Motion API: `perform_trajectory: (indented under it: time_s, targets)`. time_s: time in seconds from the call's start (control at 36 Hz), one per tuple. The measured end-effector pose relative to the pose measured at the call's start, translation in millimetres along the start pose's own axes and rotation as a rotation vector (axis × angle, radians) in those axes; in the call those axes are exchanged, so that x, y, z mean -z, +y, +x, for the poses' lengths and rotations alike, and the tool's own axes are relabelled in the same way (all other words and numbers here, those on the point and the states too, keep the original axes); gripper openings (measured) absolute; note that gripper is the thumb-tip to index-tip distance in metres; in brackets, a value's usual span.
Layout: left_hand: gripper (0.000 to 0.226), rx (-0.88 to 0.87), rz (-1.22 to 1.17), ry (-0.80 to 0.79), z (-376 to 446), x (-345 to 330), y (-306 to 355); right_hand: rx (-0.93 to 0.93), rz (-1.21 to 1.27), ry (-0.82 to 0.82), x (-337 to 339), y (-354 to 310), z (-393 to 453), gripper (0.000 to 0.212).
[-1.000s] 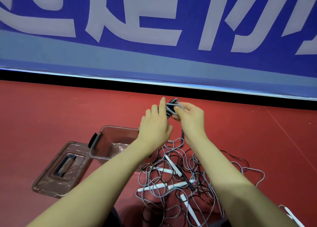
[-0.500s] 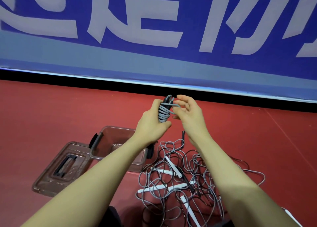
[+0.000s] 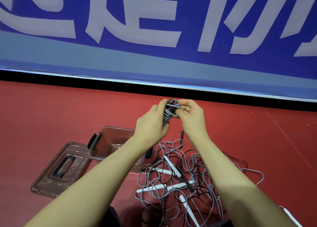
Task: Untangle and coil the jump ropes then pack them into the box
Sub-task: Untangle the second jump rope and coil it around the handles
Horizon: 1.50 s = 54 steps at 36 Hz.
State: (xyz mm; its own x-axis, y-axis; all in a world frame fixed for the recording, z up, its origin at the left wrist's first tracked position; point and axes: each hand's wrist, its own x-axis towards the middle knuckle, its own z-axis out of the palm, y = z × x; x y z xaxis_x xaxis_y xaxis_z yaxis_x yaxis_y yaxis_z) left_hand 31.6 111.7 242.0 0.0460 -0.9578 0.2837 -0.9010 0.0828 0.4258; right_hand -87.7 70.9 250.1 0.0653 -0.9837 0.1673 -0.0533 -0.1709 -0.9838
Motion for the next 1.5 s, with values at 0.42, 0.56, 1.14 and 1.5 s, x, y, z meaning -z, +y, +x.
perform_trajectory:
  time_s: [0.42,0.56,1.14,1.5]
  targets:
    - [0.032,0.09,-0.568,0.034,-0.7,2.8,0.4,0.048,-0.031,-0.011,0.0,-7.3,-3.6,0.022]
    - [0.051,0.198,-0.532,0.099,0.6,1.6,6.0,0.075,-0.035,-0.033,-2.9,-8.2,-6.8,0.02]
    - [0.047,0.312,-0.514,0.139,6.6,-2.1,-2.0,-0.02,0.09,-0.213,1.7,-5.8,-9.5,0.03]
    - [0.038,0.252,-0.791,0.122,6.4,-0.6,3.1,-0.157,0.328,-0.134,3.0,-5.9,0.0,0.014]
